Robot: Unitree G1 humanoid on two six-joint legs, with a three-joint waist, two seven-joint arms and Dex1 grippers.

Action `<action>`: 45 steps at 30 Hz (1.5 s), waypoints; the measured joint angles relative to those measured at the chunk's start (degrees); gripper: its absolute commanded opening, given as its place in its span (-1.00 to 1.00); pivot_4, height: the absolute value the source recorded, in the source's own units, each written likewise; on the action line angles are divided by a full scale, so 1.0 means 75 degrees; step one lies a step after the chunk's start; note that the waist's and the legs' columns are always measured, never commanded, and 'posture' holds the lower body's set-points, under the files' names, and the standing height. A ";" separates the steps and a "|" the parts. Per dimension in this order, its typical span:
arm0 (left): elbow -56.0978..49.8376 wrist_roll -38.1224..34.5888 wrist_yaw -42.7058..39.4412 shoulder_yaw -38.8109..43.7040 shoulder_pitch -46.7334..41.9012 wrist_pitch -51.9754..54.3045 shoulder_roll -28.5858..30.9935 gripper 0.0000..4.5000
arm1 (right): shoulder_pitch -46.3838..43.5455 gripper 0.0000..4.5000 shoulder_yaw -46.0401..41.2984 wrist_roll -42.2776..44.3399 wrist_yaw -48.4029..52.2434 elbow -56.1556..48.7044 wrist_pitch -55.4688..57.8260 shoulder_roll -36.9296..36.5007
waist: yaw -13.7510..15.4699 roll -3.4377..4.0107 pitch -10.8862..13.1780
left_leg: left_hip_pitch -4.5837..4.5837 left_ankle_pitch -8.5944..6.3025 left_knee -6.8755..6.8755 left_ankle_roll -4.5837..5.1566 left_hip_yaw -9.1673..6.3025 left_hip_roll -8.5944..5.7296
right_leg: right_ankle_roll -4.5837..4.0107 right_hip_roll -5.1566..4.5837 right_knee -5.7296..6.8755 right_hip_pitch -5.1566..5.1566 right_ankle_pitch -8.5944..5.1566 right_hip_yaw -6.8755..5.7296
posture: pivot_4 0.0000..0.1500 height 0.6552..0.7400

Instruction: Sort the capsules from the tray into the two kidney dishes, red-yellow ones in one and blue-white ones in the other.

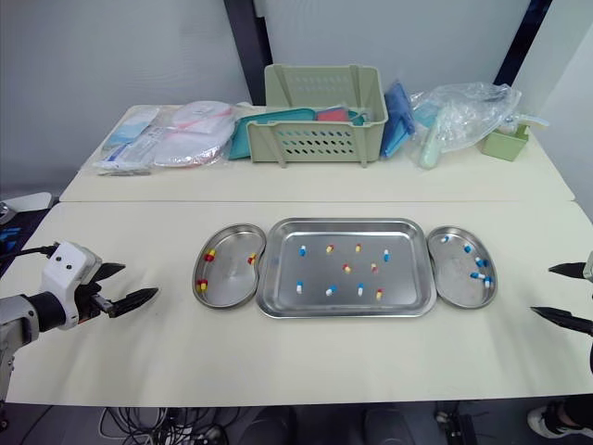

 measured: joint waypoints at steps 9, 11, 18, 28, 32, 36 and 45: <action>0.0300 -0.0085 -0.0305 -0.0076 -0.0329 0.0028 0.0005 1.00 | -0.0242 0.99 0.0079 -0.0219 -0.0131 0.0788 -0.0534 0.0001 | -0.0001 0.0000 0.0000 | 0.0001 0.0000 0.0001 0.0000 0.0001 -0.0001 | 0.0000 0.0000 0.0001 0.0000 0.0000 0.0000 | 1.00 1.00; 0.0350 -0.0214 -0.0466 -0.0063 -0.0395 -0.0008 0.0005 1.00 | -0.0312 0.99 0.0078 -0.0232 -0.0147 0.0919 -0.0518 -0.0001 | -0.0004 0.0000 0.0000 | 0.0001 0.0000 0.0001 0.0000 0.0001 0.0000 | 0.0000 0.0000 0.0001 0.0000 0.0000 -0.0001 | 1.00 1.00; 0.1007 -0.0204 -0.0490 0.0007 -0.0525 -0.0374 0.0067 1.00 | -0.0408 0.99 0.0065 -0.0248 -0.0255 0.1418 -0.0380 -0.0009 | -0.0008 0.0001 0.0000 | 0.0001 0.0000 0.0001 0.0000 0.0002 -0.0001 | 0.0000 0.0000 0.0001 -0.0001 0.0000 0.0001 | 1.00 1.00; 0.0819 -0.0400 -0.0819 0.0211 0.0190 -0.0335 0.0094 1.00 | -0.0263 0.99 0.0058 -0.0249 -0.0310 0.1311 -0.0348 -0.0024 | -0.0013 0.0002 0.0000 | 0.0000 0.0000 0.0000 0.0000 0.0001 0.0001 | 0.0000 0.0000 0.0002 -0.0003 0.0000 0.0000 | 1.00 1.00; 0.0574 -0.0542 -0.0865 0.0363 0.0456 -0.0306 0.0094 1.00 | -0.0250 0.99 0.0058 -0.0249 -0.0322 0.1293 -0.0362 -0.0024 | -0.0009 0.0002 -0.0001 | 0.0001 0.0000 0.0001 0.0000 0.0003 0.0000 | 0.0000 0.0000 0.0002 -0.0002 0.0000 0.0002 | 1.00 1.00; 0.0446 -0.0652 -0.1000 0.0383 0.0694 -0.0218 0.0094 1.00 | -0.0262 0.99 0.0063 -0.0255 -0.0342 0.1398 -0.0458 -0.0024 | -0.0009 0.0002 0.0000 | 0.0001 0.0000 0.0001 0.0000 0.0003 0.0000 | 0.0000 0.0000 0.0002 -0.0002 0.0000 0.0002 | 1.00 1.00; -0.1489 -0.1755 -0.1742 0.1011 0.1932 -0.0254 -0.0432 1.00 | -0.0630 0.99 0.0191 -0.0532 -0.0608 0.2348 -0.1368 -0.0024 | -0.0013 0.0004 -0.0002 | 0.0000 0.0000 0.0000 0.0000 0.0009 0.0002 | 0.0000 -0.0001 -0.0002 0.0000 0.0000 0.0007 | 1.00 1.00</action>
